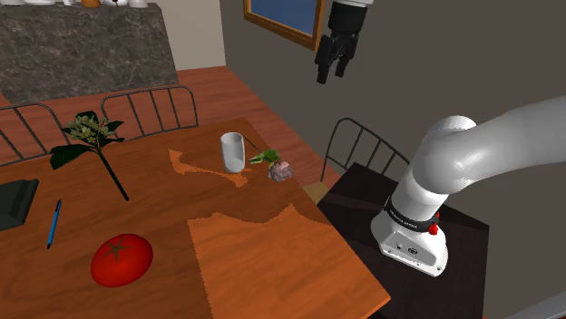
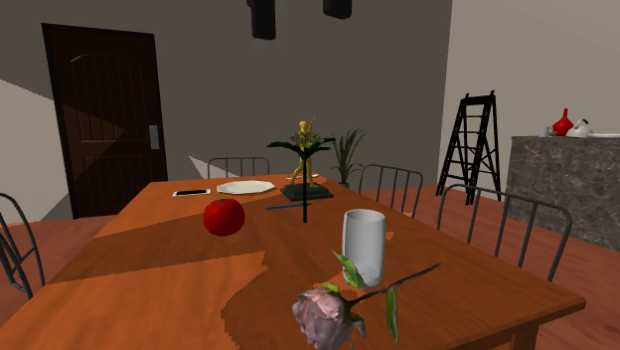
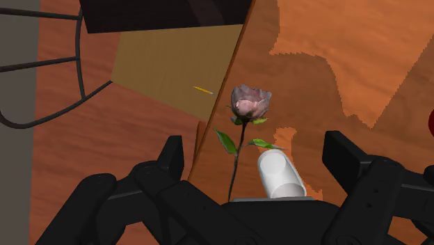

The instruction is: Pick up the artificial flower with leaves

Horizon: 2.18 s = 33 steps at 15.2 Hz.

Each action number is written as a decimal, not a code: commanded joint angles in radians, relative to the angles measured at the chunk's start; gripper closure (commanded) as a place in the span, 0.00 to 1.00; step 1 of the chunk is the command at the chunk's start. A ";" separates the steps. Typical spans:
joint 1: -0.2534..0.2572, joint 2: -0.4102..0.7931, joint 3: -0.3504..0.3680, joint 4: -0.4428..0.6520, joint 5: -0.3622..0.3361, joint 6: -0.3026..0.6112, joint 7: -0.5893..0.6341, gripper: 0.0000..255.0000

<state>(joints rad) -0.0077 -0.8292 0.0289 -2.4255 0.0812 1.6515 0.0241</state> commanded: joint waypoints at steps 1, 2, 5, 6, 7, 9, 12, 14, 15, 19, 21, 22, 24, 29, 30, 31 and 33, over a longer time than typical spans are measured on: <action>0.000 0.000 0.000 0.000 0.000 0.000 0.000 0.00; 0.000 0.020 -0.001 -0.017 0.004 0.036 -0.003 0.00; 0.002 0.089 -0.005 -0.059 0.015 0.145 -0.014 0.00; 0.003 0.115 -0.006 -0.070 0.020 0.181 -0.018 0.00; 0.004 0.142 -0.007 -0.079 0.025 0.218 -0.022 0.00; 0.006 0.202 -0.009 -0.094 0.034 0.290 -0.031 0.00; 0.011 0.301 -0.013 -0.104 0.052 0.397 -0.047 0.00; 0.016 0.372 -0.016 -0.104 0.065 0.466 -0.059 0.00; 0.018 0.409 -0.017 -0.101 0.072 0.500 -0.066 0.00; 0.030 0.565 -0.023 -0.075 0.107 0.625 -0.097 0.00; 0.036 0.647 -0.026 -0.052 0.128 0.682 -0.115 0.00; 0.039 0.688 -0.027 -0.039 0.140 0.708 -0.125 0.00; 0.045 0.770 -0.028 -0.007 0.165 0.757 -0.147 0.00; 0.049 0.978 -0.020 0.095 0.233 0.854 -0.205 0.00; 0.048 1.019 -0.016 0.119 0.246 0.869 -0.216 0.00; 0.046 1.044 -0.013 0.135 0.254 0.877 -0.222 0.00; 0.045 1.066 -0.010 0.133 0.263 0.901 -0.233 0.00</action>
<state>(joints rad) 0.0389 0.2214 0.0177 -2.2955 0.3376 2.5402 -0.2003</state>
